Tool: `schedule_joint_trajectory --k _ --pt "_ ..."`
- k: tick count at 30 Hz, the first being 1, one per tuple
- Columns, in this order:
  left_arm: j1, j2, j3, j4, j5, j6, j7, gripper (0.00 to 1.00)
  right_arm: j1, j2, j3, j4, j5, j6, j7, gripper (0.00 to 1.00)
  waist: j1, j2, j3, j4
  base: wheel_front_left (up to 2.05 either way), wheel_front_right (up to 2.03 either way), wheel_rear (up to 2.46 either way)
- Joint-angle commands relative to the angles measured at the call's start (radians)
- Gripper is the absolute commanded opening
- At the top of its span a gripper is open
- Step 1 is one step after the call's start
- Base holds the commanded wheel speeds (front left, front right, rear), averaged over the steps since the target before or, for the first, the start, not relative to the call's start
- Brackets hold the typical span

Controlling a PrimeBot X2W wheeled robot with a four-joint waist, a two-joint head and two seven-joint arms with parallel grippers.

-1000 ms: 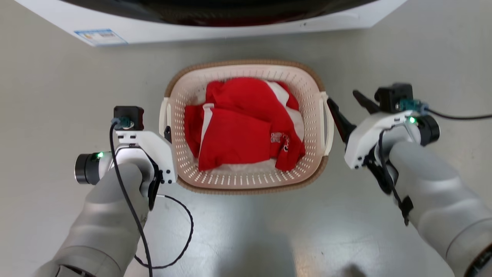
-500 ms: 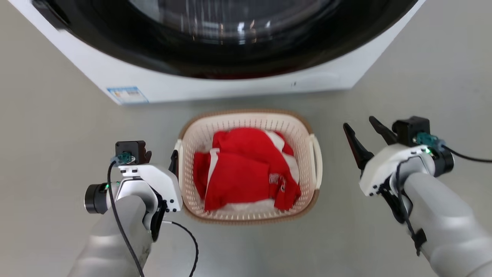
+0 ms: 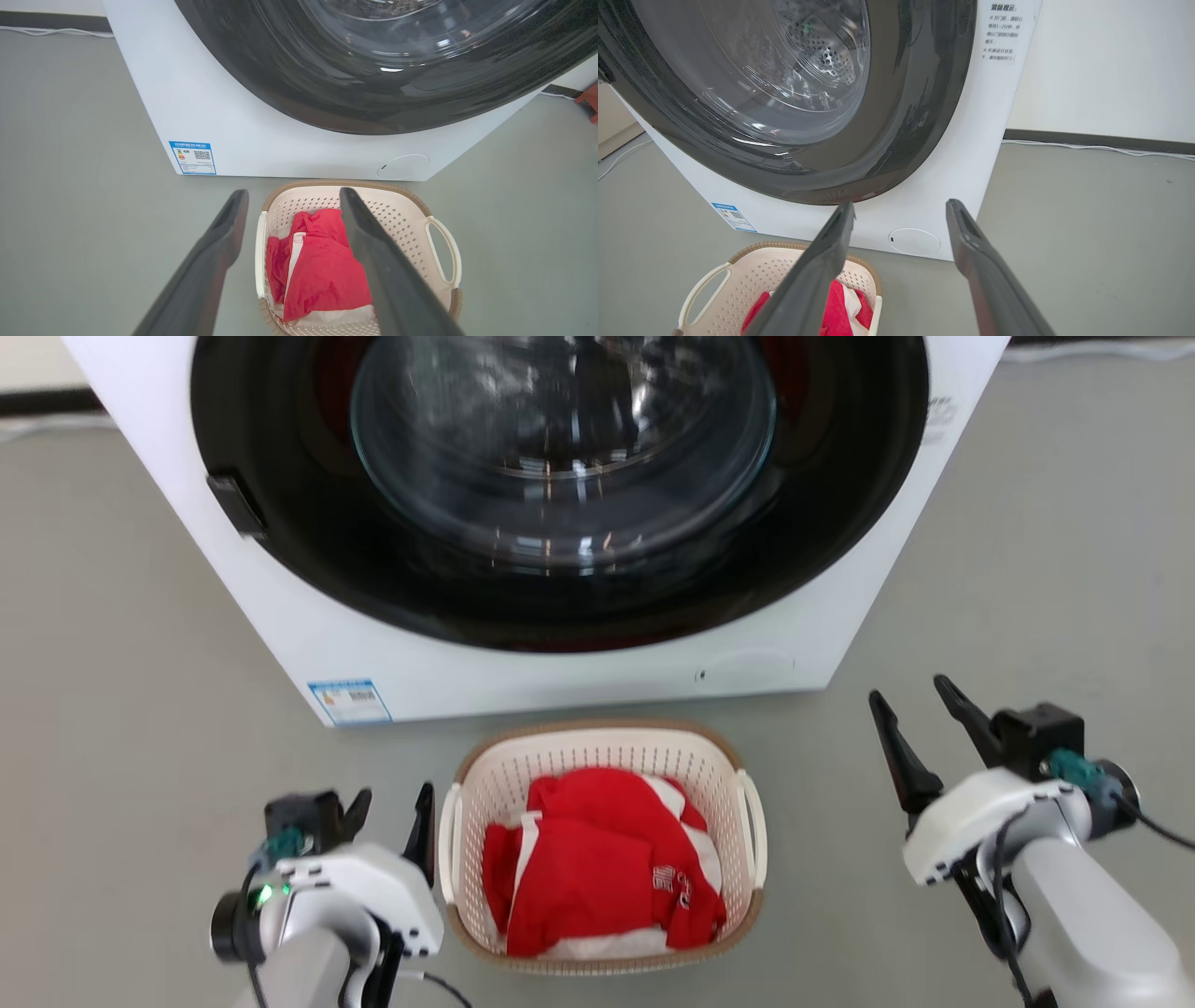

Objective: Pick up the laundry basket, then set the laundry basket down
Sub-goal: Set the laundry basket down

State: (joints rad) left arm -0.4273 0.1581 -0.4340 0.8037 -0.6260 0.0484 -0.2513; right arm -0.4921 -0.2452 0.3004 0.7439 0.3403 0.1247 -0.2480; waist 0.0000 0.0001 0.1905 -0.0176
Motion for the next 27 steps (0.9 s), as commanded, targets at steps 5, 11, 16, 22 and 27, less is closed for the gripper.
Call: schedule_joint_trajectory --k 5,11,16,22,27 --pt "0.107 0.015 0.124 -0.128 0.072 -0.001 -0.01 1.0 0.113 0.0 -0.071 -0.118 -0.069 0.006 -0.014 1.0 0.0 -0.0001 -0.091 0.007 0.0 0.0 0.0" --pt "0.207 0.007 0.203 -0.222 0.138 -0.016 -0.01 1.0 0.215 0.01 -0.148 -0.214 -0.117 0.006 -0.014 1.0 0.0 -0.0001 -0.137 0.011 0.0 0.0 0.0" --pt "0.259 0.007 0.248 -0.27 0.172 -0.029 -0.01 1.0 0.27 0.019 -0.187 -0.272 -0.139 0.006 -0.014 1.0 0.0 -0.0001 -0.155 0.013 0.0 0.0 0.0" --pt "0.317 -0.005 0.312 -0.351 0.222 -0.045 -0.01 1.0 0.353 0.027 -0.225 -0.365 -0.16 0.006 -0.014 1.0 0.0 -0.0001 -0.176 0.018 0.0 0.0 0.0" --pt "0.376 -0.021 0.376 -0.422 0.252 -0.062 -0.01 1.0 0.422 0.042 -0.253 -0.444 -0.173 0.006 -0.014 1.0 0.0 -0.0001 -0.194 0.016 0.0 0.0 0.0"
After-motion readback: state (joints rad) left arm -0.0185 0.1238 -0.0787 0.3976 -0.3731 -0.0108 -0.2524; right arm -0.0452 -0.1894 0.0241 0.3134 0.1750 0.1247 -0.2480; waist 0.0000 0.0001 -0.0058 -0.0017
